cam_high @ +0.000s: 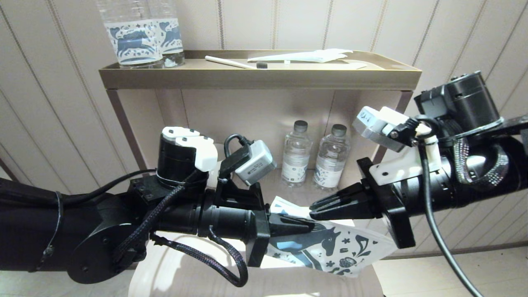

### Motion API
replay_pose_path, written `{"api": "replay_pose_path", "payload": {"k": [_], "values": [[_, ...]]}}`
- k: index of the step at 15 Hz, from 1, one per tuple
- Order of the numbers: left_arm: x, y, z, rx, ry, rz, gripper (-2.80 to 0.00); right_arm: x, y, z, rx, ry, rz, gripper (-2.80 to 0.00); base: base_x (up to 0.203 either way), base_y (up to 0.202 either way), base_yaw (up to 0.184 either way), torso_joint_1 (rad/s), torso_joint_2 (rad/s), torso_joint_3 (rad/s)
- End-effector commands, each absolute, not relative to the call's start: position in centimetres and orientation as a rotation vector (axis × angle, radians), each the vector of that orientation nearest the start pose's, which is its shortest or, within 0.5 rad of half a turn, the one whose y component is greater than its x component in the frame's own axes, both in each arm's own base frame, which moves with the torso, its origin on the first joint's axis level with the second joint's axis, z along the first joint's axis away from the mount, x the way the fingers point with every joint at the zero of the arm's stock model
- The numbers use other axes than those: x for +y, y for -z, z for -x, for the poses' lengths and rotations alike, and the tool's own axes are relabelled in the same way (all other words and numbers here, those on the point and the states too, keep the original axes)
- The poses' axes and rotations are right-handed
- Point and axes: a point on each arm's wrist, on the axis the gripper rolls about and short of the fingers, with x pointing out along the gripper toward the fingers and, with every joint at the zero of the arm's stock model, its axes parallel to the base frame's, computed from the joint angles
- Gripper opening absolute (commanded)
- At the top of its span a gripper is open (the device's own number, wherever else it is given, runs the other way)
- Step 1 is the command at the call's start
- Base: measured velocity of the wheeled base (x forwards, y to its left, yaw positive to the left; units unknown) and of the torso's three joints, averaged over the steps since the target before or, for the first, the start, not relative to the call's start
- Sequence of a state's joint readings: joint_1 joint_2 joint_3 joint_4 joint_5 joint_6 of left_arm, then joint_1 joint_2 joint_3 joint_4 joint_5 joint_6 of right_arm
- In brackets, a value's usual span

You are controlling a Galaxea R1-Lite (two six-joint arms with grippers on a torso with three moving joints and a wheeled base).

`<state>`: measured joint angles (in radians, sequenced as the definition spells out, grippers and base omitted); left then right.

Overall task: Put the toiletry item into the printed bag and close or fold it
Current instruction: Close the strorage bag and place it on the desk

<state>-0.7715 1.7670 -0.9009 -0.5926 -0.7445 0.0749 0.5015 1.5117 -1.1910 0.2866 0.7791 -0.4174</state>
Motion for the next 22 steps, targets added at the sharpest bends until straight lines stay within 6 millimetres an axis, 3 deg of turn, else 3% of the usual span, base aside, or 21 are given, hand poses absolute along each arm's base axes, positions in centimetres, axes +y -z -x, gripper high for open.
{"api": "replay_pose_path", "payload": {"k": [1, 7, 12, 22], "values": [[-23.5, -18.6, -22.0, 0.234, 1.519, -0.063, -2.8, 12.3, -26.2, -20.4, 0.366, -1.33, 0.255, -2.8, 0.0, 0.0, 0.0, 0.0, 0.0, 0.0], [-23.4, -19.0, -21.9, 0.219, 1.518, -0.063, -2.8, 10.0, -25.5, -18.7, 0.38, -1.277, 0.248, -2.8, 0.0, 0.0, 0.0, 0.0, 0.0, 0.0], [-23.0, -19.8, -21.6, 0.192, 1.516, -0.062, -2.8, 7.0, -24.1, -17.2, 0.405, -1.185, 0.218, -2.8, 0.0, 0.0, 0.0, 0.0, 0.0, 0.0], [-22.9, -19.6, -22.3, 0.201, 1.499, -0.059, -2.8, 3.9, -20.9, -15.0, 0.501, -1.056, 0.165, -2.8, 0.0, 0.0, 0.0, 0.0, 0.0, 0.0]]}}
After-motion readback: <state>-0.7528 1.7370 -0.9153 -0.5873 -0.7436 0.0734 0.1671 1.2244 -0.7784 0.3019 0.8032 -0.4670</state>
